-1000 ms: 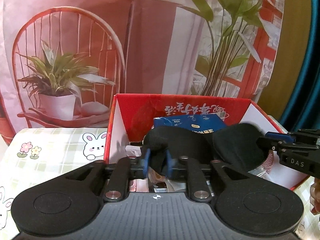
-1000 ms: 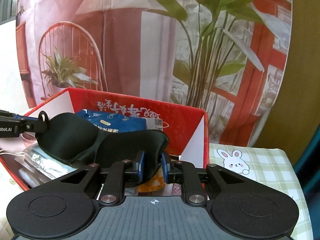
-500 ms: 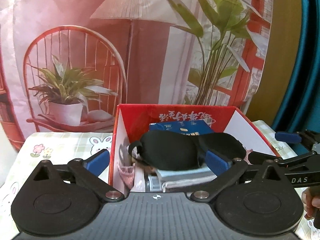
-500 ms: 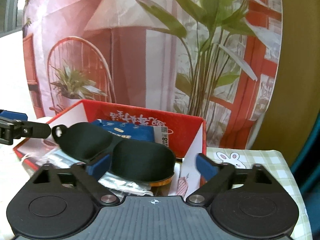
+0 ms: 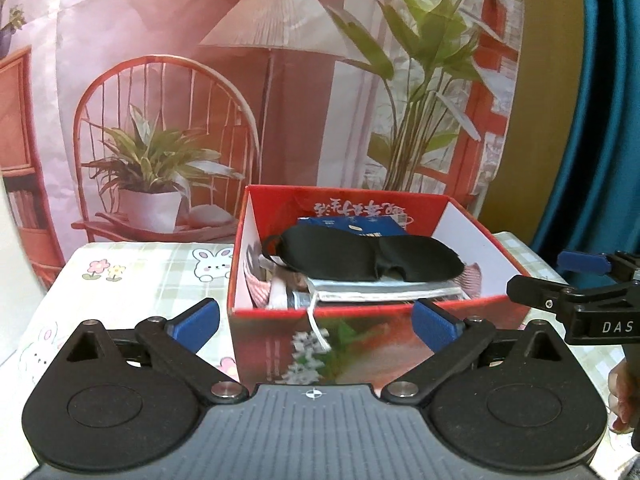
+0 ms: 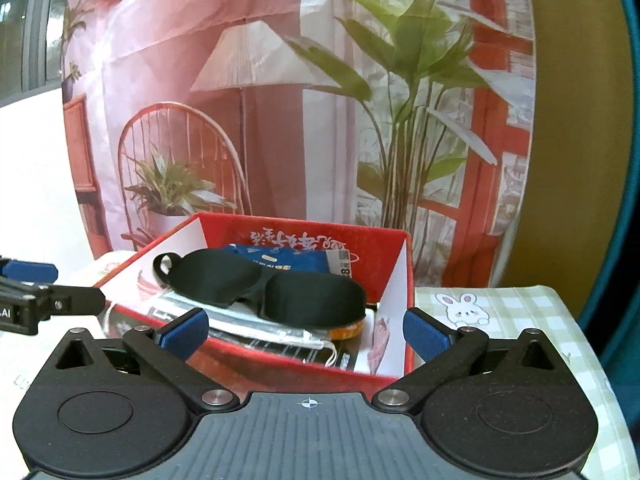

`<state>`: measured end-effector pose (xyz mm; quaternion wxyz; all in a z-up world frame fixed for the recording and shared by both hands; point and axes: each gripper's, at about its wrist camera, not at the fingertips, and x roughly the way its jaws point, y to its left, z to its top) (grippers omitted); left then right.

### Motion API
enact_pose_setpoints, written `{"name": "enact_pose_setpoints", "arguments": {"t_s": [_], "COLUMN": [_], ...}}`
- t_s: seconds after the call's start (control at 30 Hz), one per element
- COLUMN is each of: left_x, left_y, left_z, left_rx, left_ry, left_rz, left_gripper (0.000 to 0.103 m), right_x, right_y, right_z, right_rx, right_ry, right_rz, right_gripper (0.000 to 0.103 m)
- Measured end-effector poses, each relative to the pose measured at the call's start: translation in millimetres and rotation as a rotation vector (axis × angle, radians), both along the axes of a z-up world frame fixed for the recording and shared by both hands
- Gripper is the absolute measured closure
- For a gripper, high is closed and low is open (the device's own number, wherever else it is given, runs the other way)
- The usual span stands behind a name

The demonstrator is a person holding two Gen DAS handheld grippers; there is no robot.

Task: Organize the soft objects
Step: 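Move the left tool down to the green tasseled pouch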

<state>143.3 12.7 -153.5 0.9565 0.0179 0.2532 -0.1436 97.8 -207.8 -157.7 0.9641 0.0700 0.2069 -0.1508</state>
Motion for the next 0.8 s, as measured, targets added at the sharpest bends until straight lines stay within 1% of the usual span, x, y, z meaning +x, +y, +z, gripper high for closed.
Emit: {"name": "enact_pose_setpoints", "arguments": {"t_s": [0.17,0.33,0.47,0.6,0.73,0.8], "left_x": [-26,-47,-66,-81,-90,-92], "left_y": [2,1,0,-1,-1,-1], "left_z": [-5,-12,-21,-31,-41,-46], "left_rx": [-0.011,-0.034,-0.034,-0.019,-0.030,-0.031], "left_ry": [-0.017,0.009,0.031,0.052,0.077,0.092], "left_rz": [-0.007,-0.016,-0.020,-0.025,-0.039,-0.050], "left_gripper": [0.000,0.000,0.000,0.000,0.000,0.000], "right_x": [-22,-43,-59,-76,-88,-94], "right_y": [14,28,38,43,48,50], "right_z": [-2,-9,-22,-40,-56,-63], "right_rx": [0.003,-0.013,-0.026,0.010,0.016,0.043], "right_ry": [-0.027,-0.026,0.003,0.045,0.097,0.120], "right_rz": [-0.009,-0.030,-0.031,0.006,0.019,0.045], "right_gripper": [0.000,0.000,0.000,0.001,0.001,0.000]}}
